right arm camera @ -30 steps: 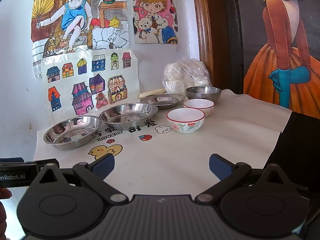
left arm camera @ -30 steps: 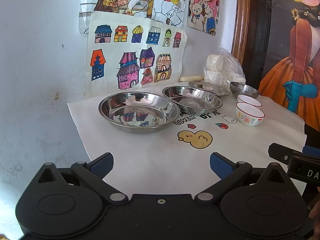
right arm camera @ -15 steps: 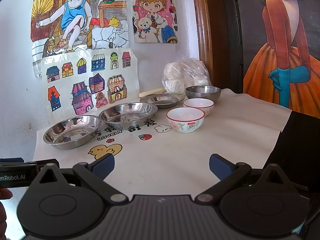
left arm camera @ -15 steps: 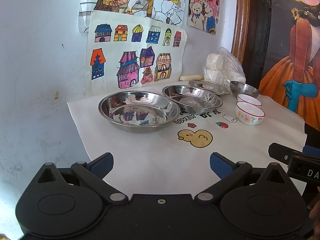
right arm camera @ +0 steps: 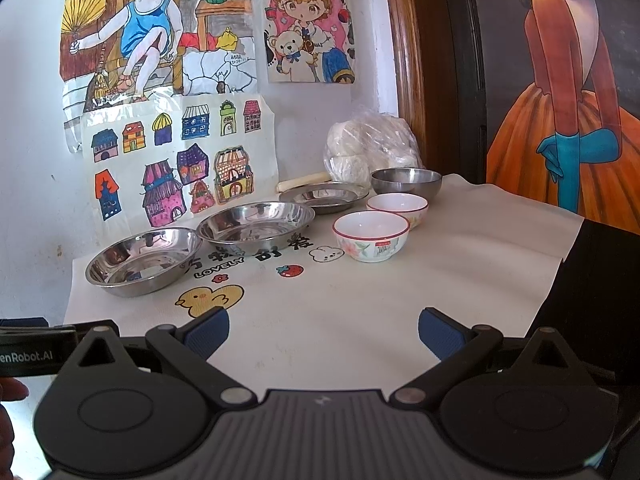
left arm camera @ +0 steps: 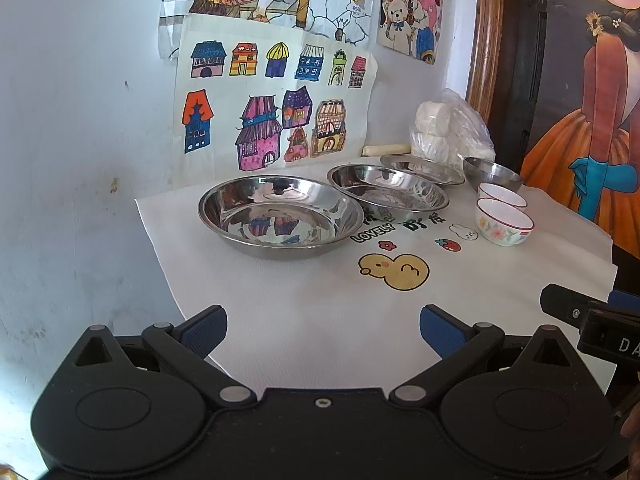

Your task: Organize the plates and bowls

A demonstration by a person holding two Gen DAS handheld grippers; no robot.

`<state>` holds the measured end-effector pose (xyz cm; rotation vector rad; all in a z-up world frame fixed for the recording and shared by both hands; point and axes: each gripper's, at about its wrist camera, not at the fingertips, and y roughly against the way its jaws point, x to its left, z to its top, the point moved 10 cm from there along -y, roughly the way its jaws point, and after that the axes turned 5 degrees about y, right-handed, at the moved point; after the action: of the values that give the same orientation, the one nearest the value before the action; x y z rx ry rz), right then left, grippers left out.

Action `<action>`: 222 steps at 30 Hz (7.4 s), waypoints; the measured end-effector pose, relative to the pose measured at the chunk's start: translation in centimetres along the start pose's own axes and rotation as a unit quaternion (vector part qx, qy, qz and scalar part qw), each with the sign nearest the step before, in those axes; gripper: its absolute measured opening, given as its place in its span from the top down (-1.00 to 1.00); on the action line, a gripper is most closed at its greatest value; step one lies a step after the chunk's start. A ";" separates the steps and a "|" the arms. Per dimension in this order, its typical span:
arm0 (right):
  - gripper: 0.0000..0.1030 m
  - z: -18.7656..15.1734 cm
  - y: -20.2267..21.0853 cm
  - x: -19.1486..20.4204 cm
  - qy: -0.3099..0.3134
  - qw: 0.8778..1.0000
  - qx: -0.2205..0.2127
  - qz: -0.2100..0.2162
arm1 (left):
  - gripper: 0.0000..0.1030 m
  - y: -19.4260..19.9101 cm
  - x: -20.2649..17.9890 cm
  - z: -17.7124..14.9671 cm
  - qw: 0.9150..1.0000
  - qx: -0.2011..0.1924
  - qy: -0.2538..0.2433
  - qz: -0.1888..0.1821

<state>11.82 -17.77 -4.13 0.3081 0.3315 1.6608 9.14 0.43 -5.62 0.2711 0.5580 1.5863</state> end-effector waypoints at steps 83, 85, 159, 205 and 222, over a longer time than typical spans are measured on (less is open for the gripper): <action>0.14 6.9 -19.3 4.5 -0.161 0.973 0.127 0.106 | 0.42 -27.8 -2.2 14.1 0.979 0.184 0.009 -0.090; 0.26 6.8 -19.4 4.4 -0.160 0.974 0.126 0.102 | 0.53 -27.8 -2.2 14.1 0.979 0.184 0.011 -0.089; -0.36 6.9 -11.7 16.3 0.012 0.971 0.117 0.208 | 0.63 -14.1 12.3 11.1 0.989 0.144 0.044 0.015; -0.99 17.0 -22.7 -4.9 -0.104 0.983 0.089 0.126 | -0.98 -25.5 -6.5 22.6 0.997 0.069 -0.022 -0.015; -0.78 14.9 -31.4 -5.4 -0.130 0.960 0.207 0.134 | -0.84 -32.9 -8.0 17.3 0.978 0.193 0.073 -0.031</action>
<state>46.94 -19.25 -2.72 0.9114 0.4518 1.7792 46.88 -3.80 -6.22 0.4257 0.9823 1.4372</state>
